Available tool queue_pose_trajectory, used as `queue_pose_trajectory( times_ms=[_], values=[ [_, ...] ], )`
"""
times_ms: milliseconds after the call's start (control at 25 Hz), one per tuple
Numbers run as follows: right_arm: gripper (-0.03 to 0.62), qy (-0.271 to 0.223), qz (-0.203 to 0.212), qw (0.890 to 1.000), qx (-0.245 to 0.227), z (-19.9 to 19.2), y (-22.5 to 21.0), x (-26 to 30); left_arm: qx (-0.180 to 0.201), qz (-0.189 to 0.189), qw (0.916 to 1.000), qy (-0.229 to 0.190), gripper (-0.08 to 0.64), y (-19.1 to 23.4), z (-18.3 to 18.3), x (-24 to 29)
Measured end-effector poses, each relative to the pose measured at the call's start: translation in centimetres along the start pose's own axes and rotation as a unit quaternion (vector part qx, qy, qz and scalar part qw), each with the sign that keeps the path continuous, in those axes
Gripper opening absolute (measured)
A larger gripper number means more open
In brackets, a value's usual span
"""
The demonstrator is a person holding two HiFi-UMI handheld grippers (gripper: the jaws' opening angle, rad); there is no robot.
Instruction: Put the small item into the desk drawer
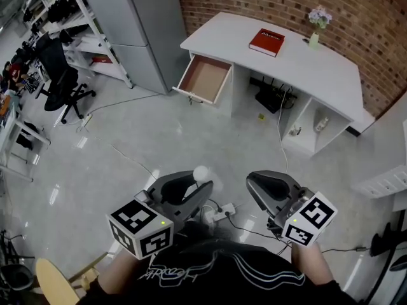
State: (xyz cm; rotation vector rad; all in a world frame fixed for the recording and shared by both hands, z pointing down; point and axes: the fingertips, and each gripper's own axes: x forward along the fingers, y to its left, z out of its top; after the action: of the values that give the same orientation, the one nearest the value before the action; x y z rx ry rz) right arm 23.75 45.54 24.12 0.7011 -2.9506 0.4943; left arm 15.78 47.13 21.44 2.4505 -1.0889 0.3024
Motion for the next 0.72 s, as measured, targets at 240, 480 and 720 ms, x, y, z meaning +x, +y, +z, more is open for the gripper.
queue_pose_trajectory(
  times_ms=[240, 480, 720],
  values=[
    [0.055, 0.010, -0.010, 1.000, 0.007, -0.1, -2.7, 4.0, -0.013, -0.001, 0.9999, 0.000, 0.135, 5.1, 0.4, 1.5],
    [0.055, -0.003, -0.033, 0.999, 0.005, 3.6, -8.7, 11.6, 0.004, -0.015, 0.9999, -0.006, 0.135, 14.1, 5.2, 4.5],
    [0.055, 0.008, -0.059, 0.998, 0.021, 7.9, -15.5, 23.0, -0.012, -0.048, 0.9987, 0.012, 0.135, 26.5, 10.5, 8.2]
  ],
)
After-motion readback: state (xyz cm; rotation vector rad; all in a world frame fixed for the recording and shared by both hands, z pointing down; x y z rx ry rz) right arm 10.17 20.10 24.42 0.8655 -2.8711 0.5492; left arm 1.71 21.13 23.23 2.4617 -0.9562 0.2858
